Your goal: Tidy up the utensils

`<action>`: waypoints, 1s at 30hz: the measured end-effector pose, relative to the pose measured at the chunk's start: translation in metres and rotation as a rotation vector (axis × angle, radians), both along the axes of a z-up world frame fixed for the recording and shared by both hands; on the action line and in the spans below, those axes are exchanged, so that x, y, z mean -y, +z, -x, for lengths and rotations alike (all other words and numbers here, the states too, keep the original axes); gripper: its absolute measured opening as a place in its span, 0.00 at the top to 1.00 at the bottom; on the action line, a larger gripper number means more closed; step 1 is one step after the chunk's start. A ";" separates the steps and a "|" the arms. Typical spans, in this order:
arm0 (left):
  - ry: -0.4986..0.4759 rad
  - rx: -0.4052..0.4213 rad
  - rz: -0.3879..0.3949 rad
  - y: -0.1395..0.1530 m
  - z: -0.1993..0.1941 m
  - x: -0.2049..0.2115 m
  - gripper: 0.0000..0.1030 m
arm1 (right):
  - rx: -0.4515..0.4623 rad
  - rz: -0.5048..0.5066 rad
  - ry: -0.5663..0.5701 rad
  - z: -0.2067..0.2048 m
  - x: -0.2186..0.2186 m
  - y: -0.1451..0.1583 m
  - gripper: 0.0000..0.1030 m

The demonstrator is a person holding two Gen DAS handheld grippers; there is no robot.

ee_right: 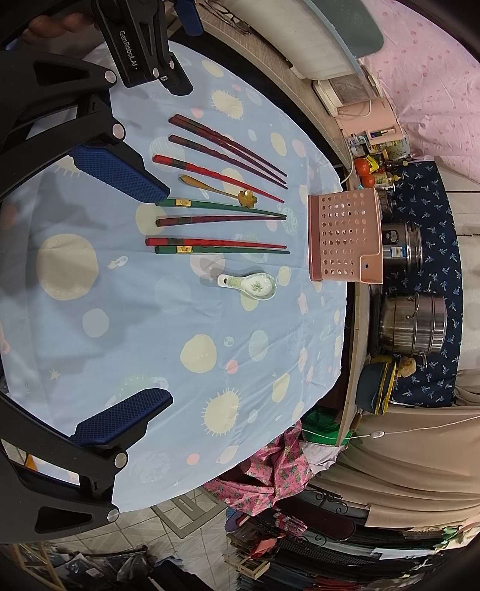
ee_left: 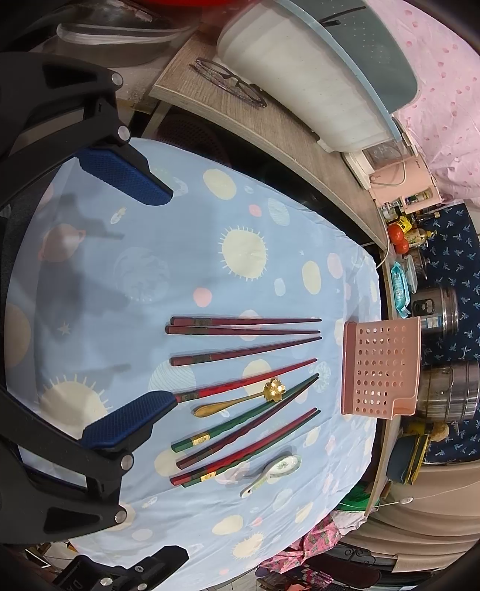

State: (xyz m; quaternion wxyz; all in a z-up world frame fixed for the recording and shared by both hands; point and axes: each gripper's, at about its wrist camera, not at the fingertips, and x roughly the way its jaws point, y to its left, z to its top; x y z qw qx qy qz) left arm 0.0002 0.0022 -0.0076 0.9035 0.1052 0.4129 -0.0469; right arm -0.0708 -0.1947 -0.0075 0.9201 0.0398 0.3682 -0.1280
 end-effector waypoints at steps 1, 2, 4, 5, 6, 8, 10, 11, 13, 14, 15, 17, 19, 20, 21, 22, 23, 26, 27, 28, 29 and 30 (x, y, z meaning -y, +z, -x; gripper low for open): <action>0.000 0.000 0.000 0.000 0.000 0.000 0.07 | 0.000 -0.001 0.001 0.000 0.000 0.000 0.07; 0.000 0.000 0.000 0.000 0.000 0.000 0.07 | 0.000 -0.002 0.002 0.000 0.000 -0.001 0.07; 0.000 0.000 0.000 0.000 0.000 0.000 0.07 | 0.001 -0.006 0.004 -0.002 -0.001 0.000 0.07; 0.001 -0.001 0.000 0.000 0.000 0.000 0.07 | 0.001 -0.008 0.006 -0.001 0.000 0.000 0.07; 0.001 -0.001 0.000 0.000 0.000 0.000 0.07 | 0.001 -0.008 0.006 0.000 0.000 0.000 0.07; 0.001 0.000 -0.001 0.000 0.000 0.000 0.07 | 0.001 -0.008 0.006 -0.001 0.000 0.001 0.07; 0.001 -0.001 0.001 0.000 0.000 0.000 0.07 | 0.000 -0.007 0.006 -0.001 0.000 0.001 0.07; 0.000 -0.001 0.000 0.000 0.000 0.000 0.07 | 0.001 -0.008 0.006 0.000 0.000 0.000 0.07; 0.000 -0.002 0.000 -0.001 0.000 0.000 0.07 | 0.001 -0.008 0.006 -0.001 0.000 0.000 0.06; 0.001 -0.002 0.000 -0.001 0.000 0.000 0.07 | 0.001 -0.008 0.006 -0.001 0.000 0.001 0.07; 0.001 -0.002 0.001 -0.001 0.000 0.000 0.07 | 0.001 -0.008 0.006 -0.001 0.000 0.001 0.06; 0.001 -0.002 0.000 -0.001 0.000 0.000 0.07 | 0.001 -0.008 0.005 -0.001 0.000 0.001 0.07; 0.001 -0.003 0.001 -0.001 0.000 0.000 0.07 | 0.001 -0.008 0.005 -0.001 0.000 0.000 0.07; 0.001 -0.002 0.000 -0.001 -0.001 0.000 0.07 | 0.001 -0.008 0.005 -0.001 0.000 0.001 0.06; 0.002 -0.002 -0.001 -0.001 0.000 0.000 0.07 | 0.001 -0.008 0.005 -0.001 0.000 0.001 0.06; 0.001 -0.003 0.001 -0.001 -0.001 0.000 0.07 | 0.001 -0.009 0.005 -0.001 0.000 0.001 0.07; 0.001 -0.004 0.001 -0.001 -0.001 0.000 0.07 | 0.001 -0.009 0.005 -0.001 0.000 0.001 0.07; 0.001 -0.004 0.001 -0.001 -0.001 0.000 0.07 | 0.002 -0.008 0.005 -0.001 0.000 0.001 0.07; 0.000 -0.005 0.001 -0.002 0.000 0.000 0.07 | 0.002 -0.008 0.005 -0.001 0.000 0.000 0.07; 0.000 -0.005 0.002 -0.001 -0.001 0.000 0.07 | 0.002 -0.009 0.005 -0.001 0.000 0.001 0.07; 0.000 -0.005 0.002 -0.002 -0.001 0.000 0.07 | 0.001 -0.010 0.005 -0.001 0.000 0.001 0.07; 0.000 -0.006 0.001 -0.002 0.000 0.000 0.07 | 0.001 -0.010 0.005 -0.001 0.000 0.001 0.07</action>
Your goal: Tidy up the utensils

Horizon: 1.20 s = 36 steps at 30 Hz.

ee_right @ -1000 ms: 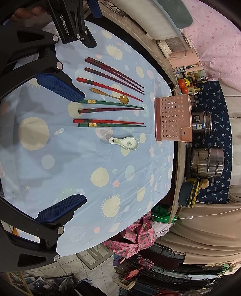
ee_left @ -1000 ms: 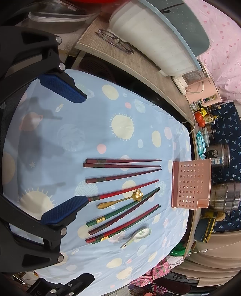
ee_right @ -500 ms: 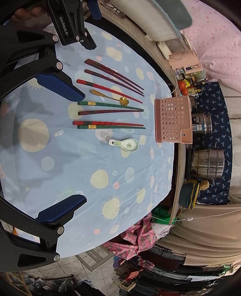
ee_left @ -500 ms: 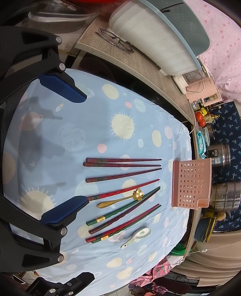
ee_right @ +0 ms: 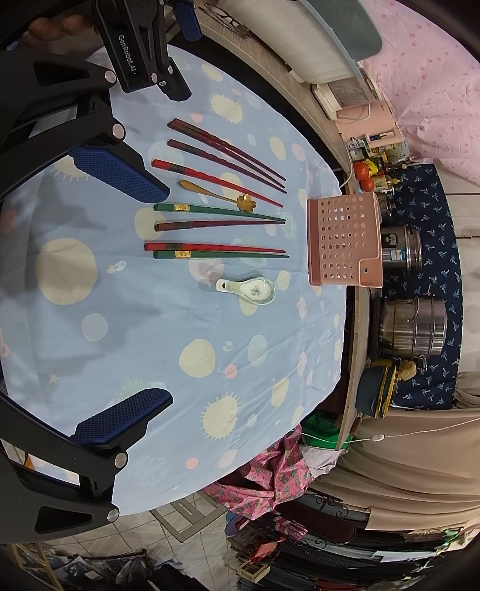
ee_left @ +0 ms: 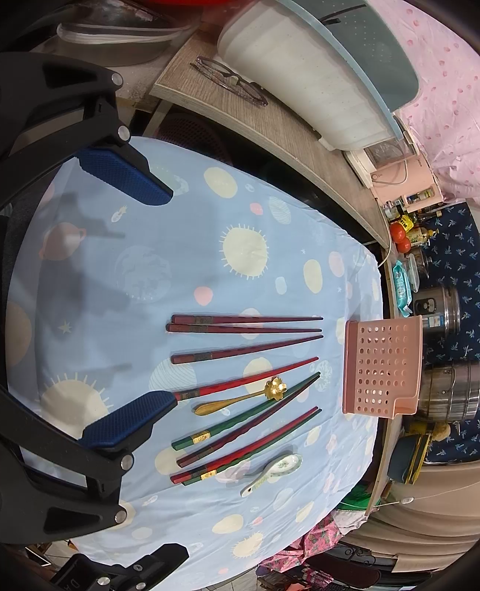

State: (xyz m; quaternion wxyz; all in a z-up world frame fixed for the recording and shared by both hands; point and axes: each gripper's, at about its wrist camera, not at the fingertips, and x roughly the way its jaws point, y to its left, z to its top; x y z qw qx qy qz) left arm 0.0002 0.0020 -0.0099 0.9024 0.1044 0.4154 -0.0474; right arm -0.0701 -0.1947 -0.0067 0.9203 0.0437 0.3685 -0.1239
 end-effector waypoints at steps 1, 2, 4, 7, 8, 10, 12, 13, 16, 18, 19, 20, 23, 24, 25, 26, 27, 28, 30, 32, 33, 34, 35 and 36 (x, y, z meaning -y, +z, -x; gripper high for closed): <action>0.000 0.000 0.001 0.000 0.000 0.000 0.07 | 0.001 0.000 0.000 0.000 0.000 0.000 0.07; 0.000 -0.001 0.000 0.001 -0.001 0.000 0.07 | 0.001 0.001 0.000 0.000 0.000 0.000 0.07; 0.000 0.000 0.001 0.001 -0.001 0.000 0.07 | 0.000 0.000 0.000 0.000 0.000 0.000 0.07; 0.001 -0.002 0.000 -0.001 0.000 0.001 0.07 | 0.001 0.000 0.000 0.000 0.000 0.000 0.07; 0.001 -0.002 0.000 -0.002 0.001 0.001 0.07 | 0.001 0.000 0.000 0.000 0.000 0.000 0.07; 0.001 -0.002 0.000 -0.002 0.000 0.001 0.07 | 0.001 -0.001 0.000 0.000 0.000 0.000 0.07; 0.001 -0.001 0.000 -0.002 0.001 0.001 0.07 | 0.001 -0.001 0.000 0.001 0.000 0.000 0.07; 0.001 -0.002 0.000 -0.001 0.000 0.001 0.07 | 0.002 -0.001 0.000 0.001 0.001 0.000 0.07; 0.000 -0.004 0.003 -0.001 0.000 0.001 0.07 | 0.002 -0.001 0.000 0.001 0.001 0.000 0.06; -0.002 -0.005 0.005 -0.002 0.001 0.001 0.07 | 0.001 -0.002 0.000 0.001 0.001 -0.001 0.07; -0.003 -0.006 0.006 -0.002 0.001 0.001 0.07 | 0.001 -0.003 0.000 0.001 0.001 0.000 0.07; -0.005 -0.005 0.006 -0.002 0.002 0.002 0.07 | 0.000 -0.004 0.000 0.001 0.001 0.000 0.06; -0.009 -0.005 0.006 -0.001 0.003 0.002 0.07 | 0.000 -0.003 0.000 0.001 0.002 0.000 0.07; -0.010 -0.005 0.006 0.000 0.002 0.002 0.07 | 0.000 -0.003 0.001 0.001 0.002 0.000 0.07; -0.010 -0.005 0.006 0.000 0.003 0.002 0.07 | 0.001 -0.003 0.001 0.001 0.003 0.000 0.07; -0.011 -0.005 0.006 0.001 0.002 0.002 0.07 | 0.001 -0.003 0.001 0.001 0.001 -0.001 0.07; -0.010 -0.006 0.006 0.001 0.002 0.002 0.07 | 0.001 -0.004 0.001 0.001 -0.001 -0.002 0.07; -0.010 -0.007 0.007 0.001 0.002 0.002 0.07 | 0.001 -0.004 0.001 0.001 0.000 -0.002 0.07; -0.008 -0.012 0.008 0.001 0.001 0.002 0.07 | 0.000 -0.005 0.000 0.001 -0.002 -0.002 0.07; -0.006 -0.016 0.009 0.002 0.000 0.002 0.07 | 0.000 -0.007 0.001 -0.001 -0.007 -0.001 0.07; -0.005 -0.019 0.010 0.001 -0.001 0.002 0.07 | 0.000 -0.007 0.001 -0.001 -0.007 -0.001 0.07; -0.005 -0.021 0.012 0.001 -0.002 0.002 0.07 | -0.001 -0.006 0.000 -0.001 -0.007 -0.001 0.07; -0.006 -0.025 0.016 0.000 -0.004 0.002 0.07 | 0.000 -0.005 0.000 -0.001 -0.006 -0.002 0.07; -0.005 -0.030 0.017 -0.001 -0.006 0.002 0.07 | -0.001 -0.006 -0.001 -0.001 -0.006 -0.002 0.07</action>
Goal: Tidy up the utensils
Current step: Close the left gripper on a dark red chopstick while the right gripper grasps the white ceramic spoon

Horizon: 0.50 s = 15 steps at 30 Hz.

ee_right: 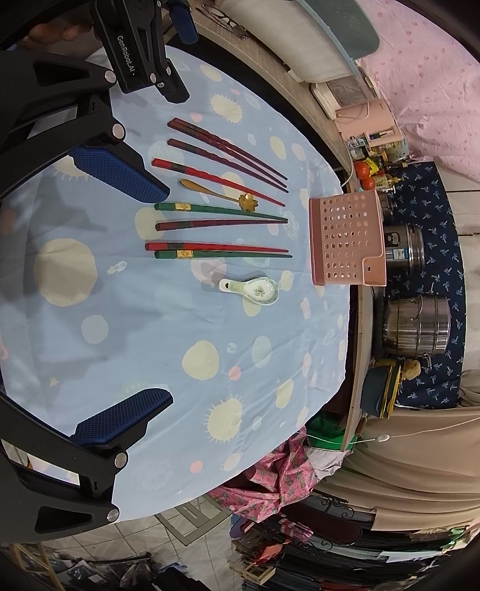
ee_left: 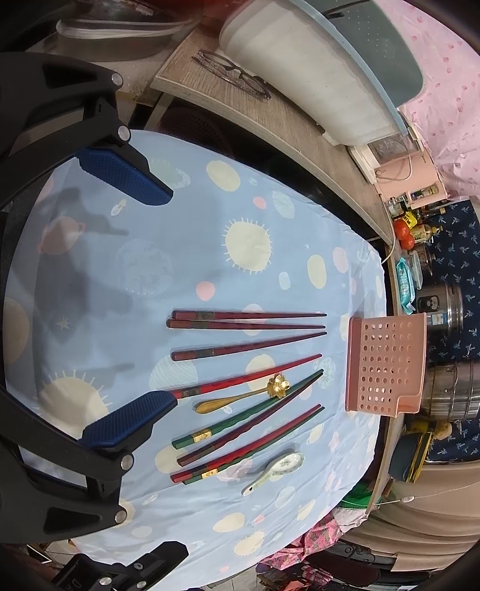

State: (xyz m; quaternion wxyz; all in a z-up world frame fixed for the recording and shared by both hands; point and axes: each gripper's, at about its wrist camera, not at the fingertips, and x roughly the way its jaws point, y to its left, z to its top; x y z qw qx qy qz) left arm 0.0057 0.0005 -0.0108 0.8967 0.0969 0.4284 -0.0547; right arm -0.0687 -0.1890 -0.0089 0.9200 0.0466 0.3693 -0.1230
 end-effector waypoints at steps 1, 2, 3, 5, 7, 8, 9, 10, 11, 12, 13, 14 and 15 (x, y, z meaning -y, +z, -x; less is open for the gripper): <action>0.004 -0.006 0.001 -0.002 -0.003 -0.001 0.07 | -0.001 -0.003 0.000 0.000 0.000 -0.001 0.07; 0.011 -0.015 0.004 -0.004 -0.006 -0.003 0.07 | -0.004 -0.003 -0.002 -0.001 0.000 -0.001 0.07; 0.021 -0.022 0.009 -0.007 -0.011 -0.007 0.07 | -0.007 -0.003 -0.004 -0.002 -0.001 -0.002 0.07; 0.035 -0.028 0.014 -0.011 -0.019 -0.012 0.07 | -0.011 -0.006 -0.008 -0.004 0.000 -0.005 0.07; 0.050 -0.042 0.016 -0.018 -0.029 -0.019 0.07 | -0.016 -0.014 -0.011 -0.006 -0.001 -0.008 0.07; 0.060 -0.052 0.016 -0.022 -0.033 -0.022 0.07 | -0.018 -0.017 -0.013 -0.007 0.000 -0.010 0.07; 0.069 -0.061 0.020 -0.025 -0.038 -0.024 0.07 | -0.021 -0.020 -0.014 -0.010 0.000 -0.012 0.07; 0.079 -0.074 0.025 -0.029 -0.043 -0.028 0.07 | -0.025 -0.023 -0.013 -0.012 -0.001 -0.014 0.07; 0.081 -0.081 0.031 -0.032 -0.046 -0.030 0.07 | -0.023 -0.018 -0.011 -0.016 0.004 -0.016 0.07; 0.083 -0.088 0.034 -0.035 -0.050 -0.031 0.07 | -0.026 -0.018 -0.011 -0.020 0.007 -0.017 0.07; 0.083 -0.092 0.034 -0.037 -0.051 -0.032 0.07 | -0.029 -0.016 -0.012 -0.023 0.006 -0.018 0.07; 0.084 -0.096 0.033 -0.038 -0.054 -0.032 0.07 | -0.032 -0.017 -0.012 -0.025 0.008 -0.018 0.07; 0.085 -0.101 0.035 -0.041 -0.057 -0.033 0.09 | -0.035 -0.019 -0.011 -0.028 0.008 -0.019 0.07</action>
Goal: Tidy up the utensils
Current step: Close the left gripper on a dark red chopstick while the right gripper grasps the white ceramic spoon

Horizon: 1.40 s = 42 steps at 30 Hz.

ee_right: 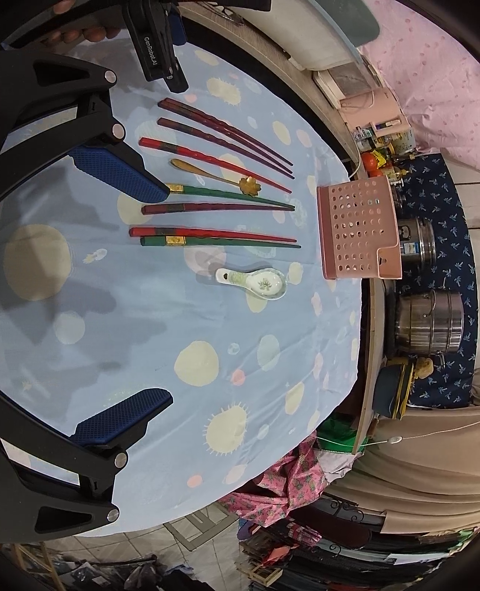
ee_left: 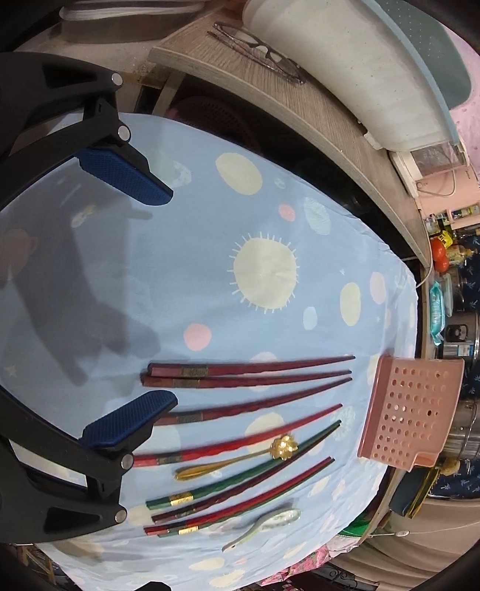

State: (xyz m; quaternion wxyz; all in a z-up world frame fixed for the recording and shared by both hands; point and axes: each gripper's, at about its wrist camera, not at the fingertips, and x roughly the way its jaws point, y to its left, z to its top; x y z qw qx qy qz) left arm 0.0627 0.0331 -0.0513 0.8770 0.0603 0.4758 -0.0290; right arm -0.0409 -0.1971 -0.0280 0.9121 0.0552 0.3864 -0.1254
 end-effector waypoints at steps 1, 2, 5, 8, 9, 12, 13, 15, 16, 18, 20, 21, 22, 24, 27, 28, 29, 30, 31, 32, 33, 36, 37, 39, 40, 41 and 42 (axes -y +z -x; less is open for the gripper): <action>-0.002 -0.008 0.007 -0.002 -0.003 0.000 0.09 | -0.002 -0.003 0.000 -0.002 0.003 -0.001 0.07; -0.004 -0.014 0.011 -0.003 -0.005 0.000 0.10 | -0.003 -0.006 0.001 -0.005 0.003 -0.001 0.07; -0.010 -0.022 0.009 -0.008 -0.013 0.003 0.12 | -0.007 -0.009 0.003 -0.013 0.004 -0.003 0.07; -0.016 -0.042 0.009 -0.015 -0.019 0.005 0.16 | -0.009 -0.009 0.006 -0.019 0.004 -0.003 0.07; -0.014 -0.042 0.015 -0.016 -0.021 0.004 0.16 | -0.011 -0.010 0.006 -0.020 0.006 -0.004 0.07; -0.015 -0.042 0.020 -0.016 -0.024 0.003 0.16 | -0.019 -0.018 0.007 -0.027 0.007 -0.006 0.07; -0.013 -0.045 0.021 -0.017 -0.026 0.002 0.16 | -0.021 -0.021 0.007 -0.029 0.006 -0.007 0.07; -0.014 -0.067 0.027 -0.021 -0.028 0.001 0.20 | -0.024 -0.024 0.009 -0.033 0.006 -0.008 0.07; -0.015 -0.070 0.034 -0.023 -0.029 0.001 0.20 | -0.023 -0.024 0.011 -0.036 0.006 -0.008 0.07; -0.022 -0.060 0.028 -0.023 -0.030 0.002 0.20 | -0.025 -0.030 0.011 -0.041 0.007 -0.009 0.07; -0.027 -0.060 0.033 -0.023 -0.031 0.003 0.21 | -0.027 -0.053 0.014 -0.048 0.010 -0.009 0.14; -0.033 -0.059 0.037 -0.022 -0.031 0.003 0.25 | -0.030 -0.069 0.014 -0.051 0.014 -0.010 0.16; -0.039 -0.058 0.039 -0.022 -0.031 0.004 0.27 | -0.031 -0.087 0.014 -0.056 0.016 -0.011 0.21; -0.056 -0.057 0.049 -0.020 -0.031 0.006 0.37 | -0.031 -0.105 0.014 -0.064 0.020 -0.013 0.29; -0.082 -0.059 0.065 -0.017 -0.029 0.009 0.52 | -0.034 -0.126 0.018 -0.078 0.025 -0.016 0.40; -0.088 -0.061 0.071 -0.017 -0.029 0.010 0.55 | -0.037 -0.138 0.019 -0.082 0.027 -0.018 0.44; -0.093 -0.064 0.080 -0.016 -0.029 0.010 0.61 | -0.040 -0.149 0.019 -0.086 0.029 -0.020 0.49; -0.095 -0.068 0.090 -0.016 -0.029 0.010 0.67 | -0.043 -0.162 0.021 -0.089 0.031 -0.022 0.52; -0.097 -0.071 0.098 -0.015 -0.029 0.010 0.70 | -0.044 -0.179 0.022 -0.092 0.034 -0.024 0.58; -0.098 -0.073 0.107 -0.015 -0.029 0.010 0.74 | -0.047 -0.193 0.020 -0.095 0.036 -0.026 0.63; -0.101 -0.077 0.118 -0.015 -0.030 0.009 0.80 | -0.051 -0.212 0.019 -0.098 0.039 -0.028 0.66; -0.105 -0.084 0.135 -0.015 -0.030 0.009 0.86 | -0.056 -0.262 0.015 -0.103 0.045 -0.034 0.79; -0.106 -0.084 0.134 -0.016 -0.030 0.009 0.86 | -0.057 -0.274 0.015 -0.104 0.046 -0.036 0.79; -0.106 -0.084 0.131 -0.016 -0.030 0.010 0.86 | -0.059 -0.294 0.012 -0.106 0.049 -0.039 0.80; -0.106 -0.084 0.130 -0.016 -0.030 0.011 0.86 | -0.061 -0.301 0.012 -0.107 0.049 -0.040 0.80; -0.105 -0.085 0.130 -0.016 -0.030 0.011 0.86 | -0.064 -0.307 0.012 -0.107 0.050 -0.042 0.81; -0.105 -0.086 0.131 -0.016 -0.030 0.010 0.86 | -0.069 -0.316 0.011 -0.108 0.050 -0.044 0.82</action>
